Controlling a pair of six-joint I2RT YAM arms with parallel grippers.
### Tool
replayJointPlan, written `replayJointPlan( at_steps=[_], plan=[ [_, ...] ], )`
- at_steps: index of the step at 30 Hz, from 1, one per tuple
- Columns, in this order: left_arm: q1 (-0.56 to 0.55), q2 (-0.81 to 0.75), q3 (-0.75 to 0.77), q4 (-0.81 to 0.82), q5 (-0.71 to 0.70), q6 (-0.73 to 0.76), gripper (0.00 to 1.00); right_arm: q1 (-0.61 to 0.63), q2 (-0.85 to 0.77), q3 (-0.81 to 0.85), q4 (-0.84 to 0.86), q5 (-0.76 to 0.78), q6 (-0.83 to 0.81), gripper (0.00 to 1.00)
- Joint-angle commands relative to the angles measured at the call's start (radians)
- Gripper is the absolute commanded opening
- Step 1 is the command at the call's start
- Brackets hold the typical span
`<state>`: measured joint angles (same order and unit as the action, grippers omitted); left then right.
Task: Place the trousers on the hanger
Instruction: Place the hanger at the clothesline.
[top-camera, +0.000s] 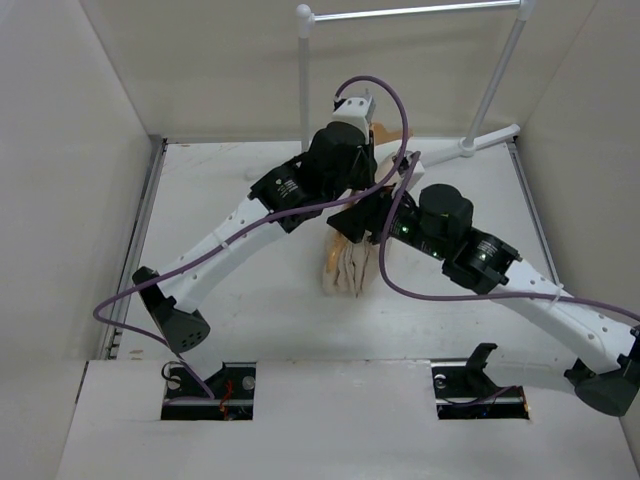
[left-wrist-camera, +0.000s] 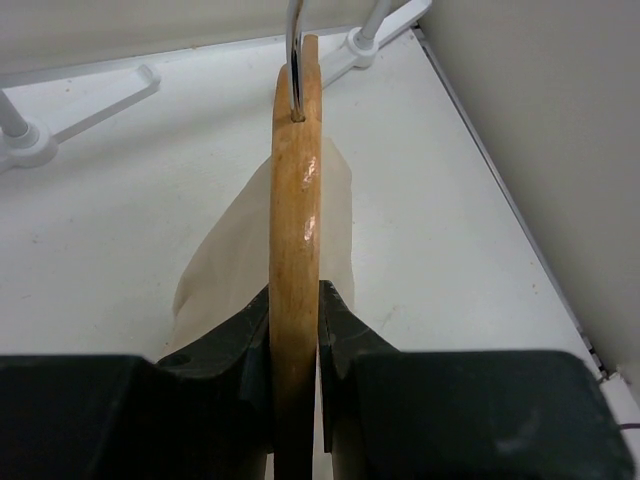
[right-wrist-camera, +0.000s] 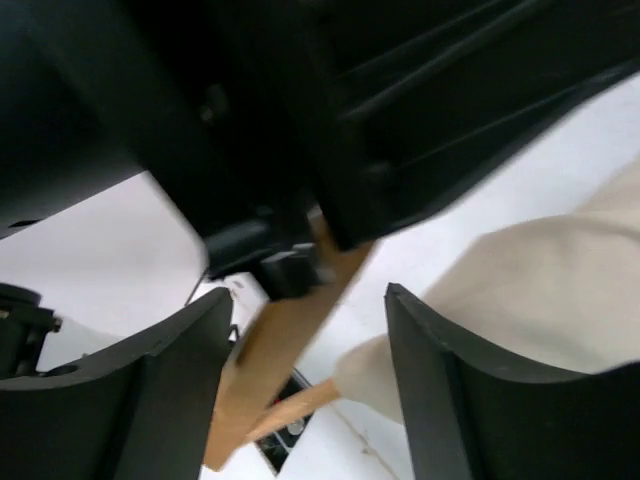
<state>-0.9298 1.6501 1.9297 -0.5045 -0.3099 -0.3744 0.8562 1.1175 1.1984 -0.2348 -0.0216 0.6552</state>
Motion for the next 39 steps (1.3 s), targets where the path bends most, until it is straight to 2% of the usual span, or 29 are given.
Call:
replayJointPlan(
  at_steps=[1,3,5,6,9,11,13,17,24,30,34,36,37,38,39],
  plan=[
    [-0.01,-0.069,0.052,0.126,-0.021,0.0,0.03,0.046,0.002,0.012,0.138,0.015,0.03,0.64],
    [-0.01,-0.073,0.034,0.135,-0.029,-0.001,0.03,0.062,0.007,0.003,0.189,0.017,0.053,0.55],
    [-0.01,-0.081,0.017,0.141,-0.038,-0.003,0.03,0.066,0.01,0.007,0.198,0.022,0.067,0.38],
    [-0.01,-0.085,0.009,0.142,-0.043,-0.003,0.04,0.066,0.007,0.009,0.195,0.029,0.073,0.33],
    [0.004,-0.113,-0.026,0.155,-0.066,-0.018,0.15,0.065,-0.027,-0.003,0.193,0.057,0.086,0.25],
    [0.021,-0.147,-0.072,0.188,-0.061,-0.03,0.27,0.051,-0.047,-0.011,0.196,0.046,0.106,0.21],
    [0.041,-0.186,-0.124,0.231,-0.058,-0.056,0.37,0.011,-0.059,-0.014,0.203,0.013,0.121,0.19],
    [0.064,-0.277,-0.21,0.296,-0.052,-0.098,0.46,-0.074,-0.058,-0.01,0.222,-0.064,0.162,0.16],
    [0.075,-0.369,-0.264,0.294,-0.032,-0.103,0.53,-0.211,-0.002,0.055,0.249,-0.149,0.176,0.14],
    [0.151,-0.493,-0.426,0.281,-0.058,-0.156,0.56,-0.383,0.076,0.144,0.285,-0.25,0.193,0.13],
    [0.214,-0.564,-0.57,0.242,-0.047,-0.211,0.69,-0.513,0.155,0.24,0.302,-0.316,0.215,0.13],
    [0.237,-0.596,-0.647,0.235,-0.044,-0.222,0.8,-0.571,0.205,0.288,0.318,-0.346,0.242,0.13],
    [0.246,-0.608,-0.679,0.227,-0.041,-0.23,0.93,-0.598,0.231,0.312,0.325,-0.362,0.26,0.13],
    [0.256,-0.619,-0.708,0.219,-0.037,-0.238,1.0,-0.621,0.258,0.338,0.336,-0.382,0.274,0.13],
    [0.265,-0.628,-0.737,0.216,-0.031,-0.241,1.0,-0.641,0.286,0.364,0.345,-0.391,0.29,0.13]
  ],
)
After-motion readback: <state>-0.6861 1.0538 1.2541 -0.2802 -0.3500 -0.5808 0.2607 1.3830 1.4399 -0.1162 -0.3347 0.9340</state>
